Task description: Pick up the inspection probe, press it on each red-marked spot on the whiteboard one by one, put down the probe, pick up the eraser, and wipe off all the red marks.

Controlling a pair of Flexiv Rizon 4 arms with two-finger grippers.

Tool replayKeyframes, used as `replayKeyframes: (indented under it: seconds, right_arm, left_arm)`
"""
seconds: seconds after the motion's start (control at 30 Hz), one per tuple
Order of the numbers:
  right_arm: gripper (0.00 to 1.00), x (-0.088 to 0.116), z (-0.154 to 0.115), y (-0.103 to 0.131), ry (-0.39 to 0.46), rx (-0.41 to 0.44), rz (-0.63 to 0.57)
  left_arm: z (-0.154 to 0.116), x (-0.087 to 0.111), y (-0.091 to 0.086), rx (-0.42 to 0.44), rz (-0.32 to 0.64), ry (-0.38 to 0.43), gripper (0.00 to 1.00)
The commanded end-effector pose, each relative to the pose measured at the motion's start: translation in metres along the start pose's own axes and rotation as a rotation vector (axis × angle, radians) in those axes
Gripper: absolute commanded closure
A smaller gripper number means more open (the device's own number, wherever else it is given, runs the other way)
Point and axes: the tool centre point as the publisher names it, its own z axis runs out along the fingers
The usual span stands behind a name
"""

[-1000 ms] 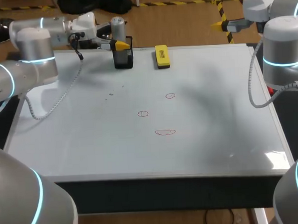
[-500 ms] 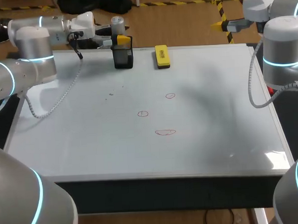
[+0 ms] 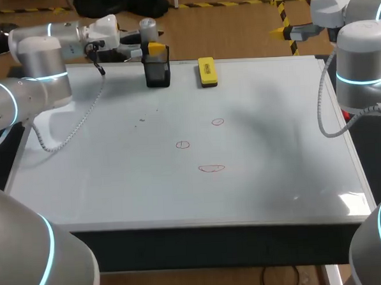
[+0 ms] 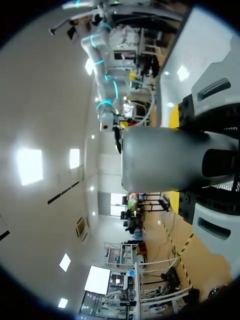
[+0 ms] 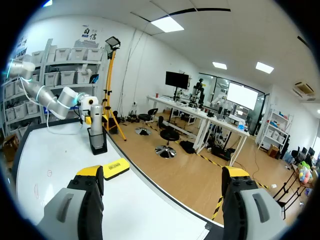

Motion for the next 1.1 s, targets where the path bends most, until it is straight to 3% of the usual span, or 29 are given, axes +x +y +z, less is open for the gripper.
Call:
replayKeyframes:
  seconds: [0.03,0.63,1.1]
  right_arm:
    - [0.00,0.000,0.000,0.000,0.001,0.002,0.000]
    - [0.00,0.000,0.000,0.000,0.001,0.002,0.000]
    - [0.00,0.000,0.000,0.000,0.001,0.002,0.000]
  left_arm:
    - [0.001,0.008,-0.013,-0.004,0.014,-0.011,1.00]
    - [0.007,0.006,-0.048,-0.029,0.070,0.002,1.00]
    - [0.002,0.010,-0.088,-0.016,0.114,-0.005,1.00]
